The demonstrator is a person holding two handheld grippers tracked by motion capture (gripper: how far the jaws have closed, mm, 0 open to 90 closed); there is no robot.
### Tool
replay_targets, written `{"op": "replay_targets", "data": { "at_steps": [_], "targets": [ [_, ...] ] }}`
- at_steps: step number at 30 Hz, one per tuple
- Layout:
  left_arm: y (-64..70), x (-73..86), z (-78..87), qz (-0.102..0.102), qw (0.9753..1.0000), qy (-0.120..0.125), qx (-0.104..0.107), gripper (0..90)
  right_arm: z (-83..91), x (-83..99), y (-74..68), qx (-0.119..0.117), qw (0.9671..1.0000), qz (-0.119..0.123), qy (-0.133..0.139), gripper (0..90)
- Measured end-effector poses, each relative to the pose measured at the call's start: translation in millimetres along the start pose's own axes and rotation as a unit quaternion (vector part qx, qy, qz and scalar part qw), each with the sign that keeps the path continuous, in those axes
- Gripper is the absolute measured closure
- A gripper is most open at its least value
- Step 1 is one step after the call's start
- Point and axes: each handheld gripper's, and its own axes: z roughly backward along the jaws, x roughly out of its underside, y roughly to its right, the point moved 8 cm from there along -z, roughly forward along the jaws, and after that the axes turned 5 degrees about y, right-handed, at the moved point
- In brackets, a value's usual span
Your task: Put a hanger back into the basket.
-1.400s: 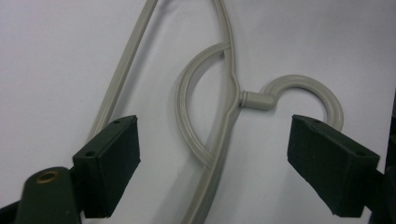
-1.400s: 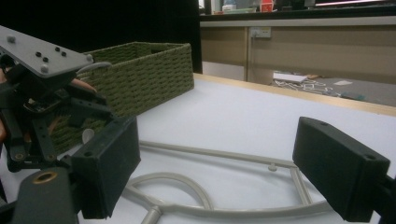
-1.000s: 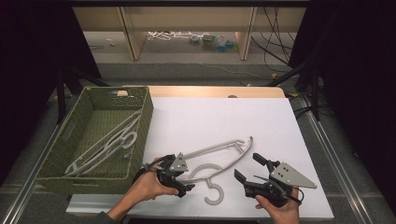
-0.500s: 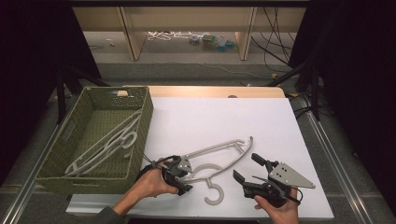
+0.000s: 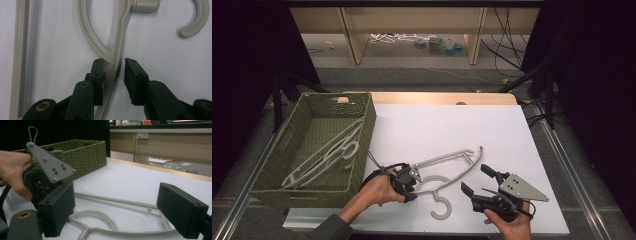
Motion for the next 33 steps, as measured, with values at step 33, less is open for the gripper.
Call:
{"op": "replay_targets", "data": {
  "at_steps": [33],
  "targets": [
    [-9.1, -13.5, 13.8, 0.056, 0.9957, 0.070, 0.021, 81.3, 4.8, -4.0, 3.3, 0.010, 0.9999, 0.001, 0.003, 16.3]
  ]
}}
